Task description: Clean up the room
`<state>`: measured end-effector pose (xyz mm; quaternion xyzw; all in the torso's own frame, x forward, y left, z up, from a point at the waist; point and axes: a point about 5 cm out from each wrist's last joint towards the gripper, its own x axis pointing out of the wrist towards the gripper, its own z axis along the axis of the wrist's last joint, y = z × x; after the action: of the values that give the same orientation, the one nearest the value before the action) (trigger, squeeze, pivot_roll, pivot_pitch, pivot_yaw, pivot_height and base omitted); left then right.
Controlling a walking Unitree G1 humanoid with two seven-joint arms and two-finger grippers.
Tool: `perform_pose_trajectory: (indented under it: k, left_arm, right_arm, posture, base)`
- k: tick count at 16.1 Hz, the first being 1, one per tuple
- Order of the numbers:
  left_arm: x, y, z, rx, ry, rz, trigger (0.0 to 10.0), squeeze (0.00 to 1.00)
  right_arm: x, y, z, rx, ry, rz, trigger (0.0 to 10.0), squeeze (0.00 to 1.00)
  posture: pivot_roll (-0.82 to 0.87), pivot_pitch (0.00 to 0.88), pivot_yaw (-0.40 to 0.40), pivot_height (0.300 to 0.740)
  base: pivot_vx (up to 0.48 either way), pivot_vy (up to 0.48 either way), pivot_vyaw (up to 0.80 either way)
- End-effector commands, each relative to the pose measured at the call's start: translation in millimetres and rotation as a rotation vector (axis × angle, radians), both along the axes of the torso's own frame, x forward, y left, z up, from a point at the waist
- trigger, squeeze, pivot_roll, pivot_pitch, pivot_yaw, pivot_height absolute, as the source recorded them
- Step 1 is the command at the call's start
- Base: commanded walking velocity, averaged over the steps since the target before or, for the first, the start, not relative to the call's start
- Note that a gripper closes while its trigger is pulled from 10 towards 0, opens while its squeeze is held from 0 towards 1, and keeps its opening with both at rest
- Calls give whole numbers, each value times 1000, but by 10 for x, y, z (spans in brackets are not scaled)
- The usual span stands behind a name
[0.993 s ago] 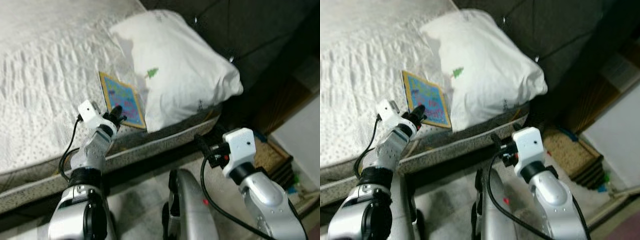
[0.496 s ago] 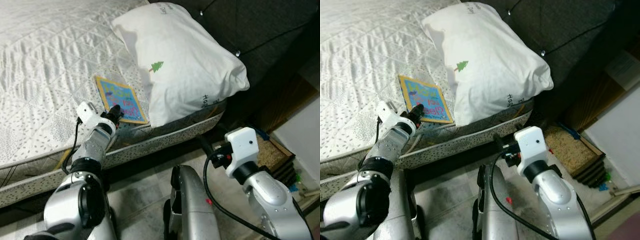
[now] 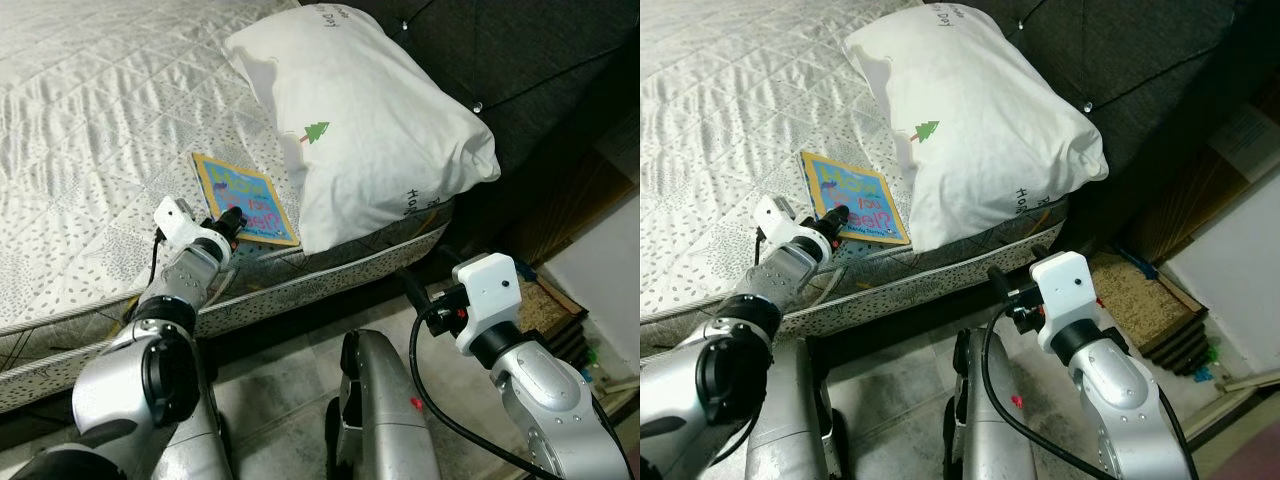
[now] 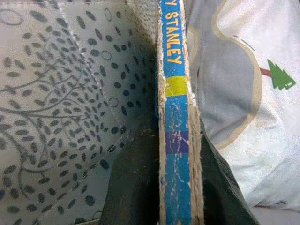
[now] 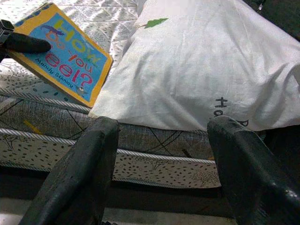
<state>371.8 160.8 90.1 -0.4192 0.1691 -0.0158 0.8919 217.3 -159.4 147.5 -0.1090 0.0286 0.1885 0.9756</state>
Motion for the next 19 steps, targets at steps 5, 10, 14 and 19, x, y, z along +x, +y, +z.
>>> perform_pose_trajectory:
  k: [5, 10, 14, 19]
  left_arm:
    - [-64, -222, -126, 4, 82, -124, 10000, 0]
    - [-69, -288, -134, 16, 78, -146, 10000, 1000]
    - [-50, -204, -111, 50, 79, -122, 10000, 1000]
    - [-23, 24, -67, 131, 88, -63, 10000, 1000]
  right_arm:
    - [7, -36, 33, -22, -20, -10, 10000, 0]
    - [37, -8, 28, -18, -27, -3, 10000, 0]
    - [53, -7, 14, -17, -30, -7, 10000, 0]
    - [119, 6, -4, -14, -42, -9, 10000, 0]
  posture:
    - [-274, 168, -144, 517]
    - [-266, 162, -141, 517]
    - [-263, 154, -133, 517]
    - [-245, 131, -124, 517]
  base:
    - [0, 0, 0]
    - [0, 0, 0]
    - [0, 0, 0]
    - [0, 0, 0]
